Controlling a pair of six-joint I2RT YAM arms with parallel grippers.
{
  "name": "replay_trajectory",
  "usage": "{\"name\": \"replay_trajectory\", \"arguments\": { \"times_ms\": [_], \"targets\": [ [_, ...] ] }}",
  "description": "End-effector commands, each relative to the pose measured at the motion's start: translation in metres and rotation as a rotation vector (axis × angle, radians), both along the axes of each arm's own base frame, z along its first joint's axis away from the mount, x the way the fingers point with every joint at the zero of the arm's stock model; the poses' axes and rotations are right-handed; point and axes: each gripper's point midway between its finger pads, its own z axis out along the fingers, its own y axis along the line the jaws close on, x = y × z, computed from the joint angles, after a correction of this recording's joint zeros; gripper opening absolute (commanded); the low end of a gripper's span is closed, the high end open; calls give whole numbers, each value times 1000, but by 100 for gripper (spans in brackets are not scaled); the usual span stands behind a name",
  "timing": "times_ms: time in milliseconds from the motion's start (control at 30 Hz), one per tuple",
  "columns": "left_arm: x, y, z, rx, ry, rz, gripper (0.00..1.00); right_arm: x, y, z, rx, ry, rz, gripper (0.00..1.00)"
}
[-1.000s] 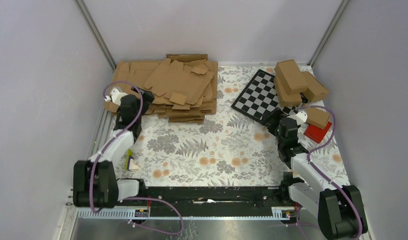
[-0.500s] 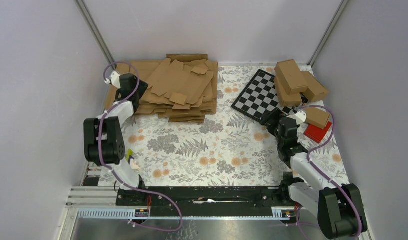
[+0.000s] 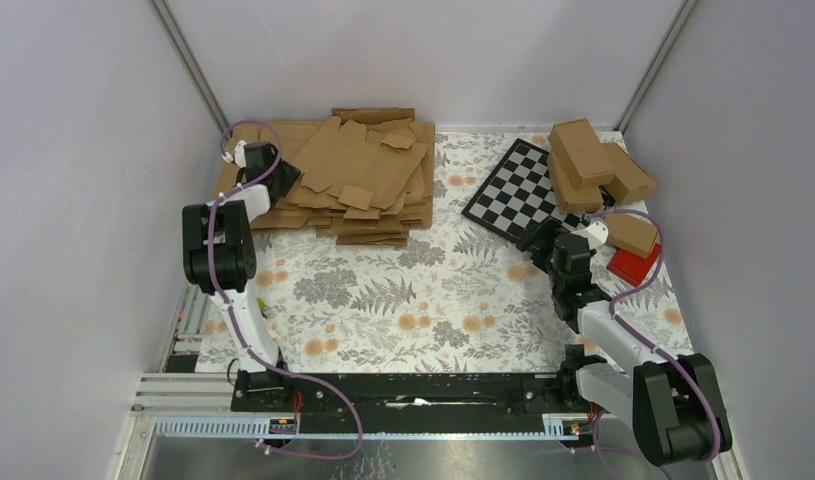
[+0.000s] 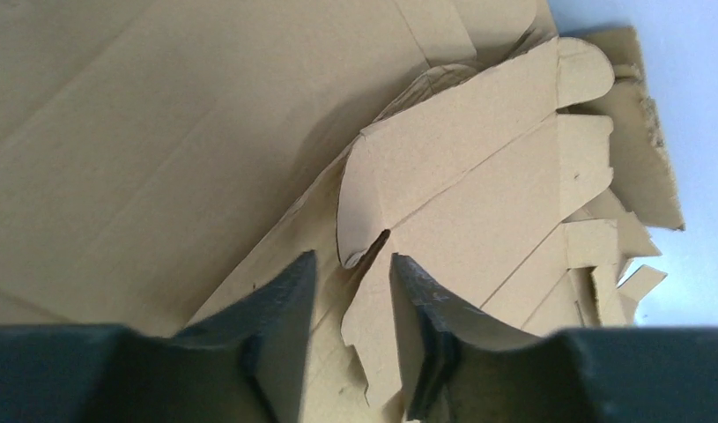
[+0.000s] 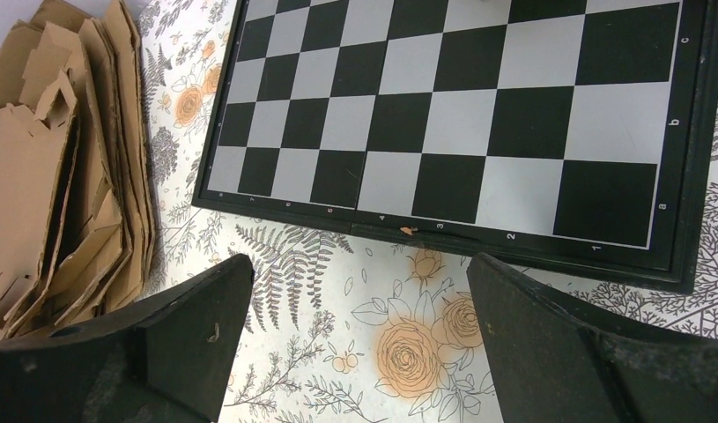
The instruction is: Fold the paper box
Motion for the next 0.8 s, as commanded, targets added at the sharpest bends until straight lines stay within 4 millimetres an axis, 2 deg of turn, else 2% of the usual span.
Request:
{"name": "replay_trajectory", "arguments": {
  "times_ms": [0,133,167,300,433,567,600,667,767],
  "targets": [
    [21,-11,8,-65,-51,-60,30,12,6,18,6,-64,25,99],
    [26,-9,8,-64,-56,-48,2,12,6,17,2,-58,24,100],
    [26,-8,12,-60,-67,-45,0,13,6,18,2,-59,25,100],
    [21,-8,38,-21,-107,-41,0,13,7,19,4,-62,28,100],
    [6,-21,79,28,-175,-43,0,13,8,20,6,-65,36,100],
    [-13,-54,120,30,-267,-102,0,12,9,23,8,-74,42,99],
    [-18,-57,130,35,-287,-106,0,12,9,24,6,-74,42,100],
    [-31,-79,152,38,-330,-145,0,11,8,26,5,-78,43,100],
    [-50,-97,167,22,-362,-177,0,10,8,30,2,-88,43,100]
  ]
}}
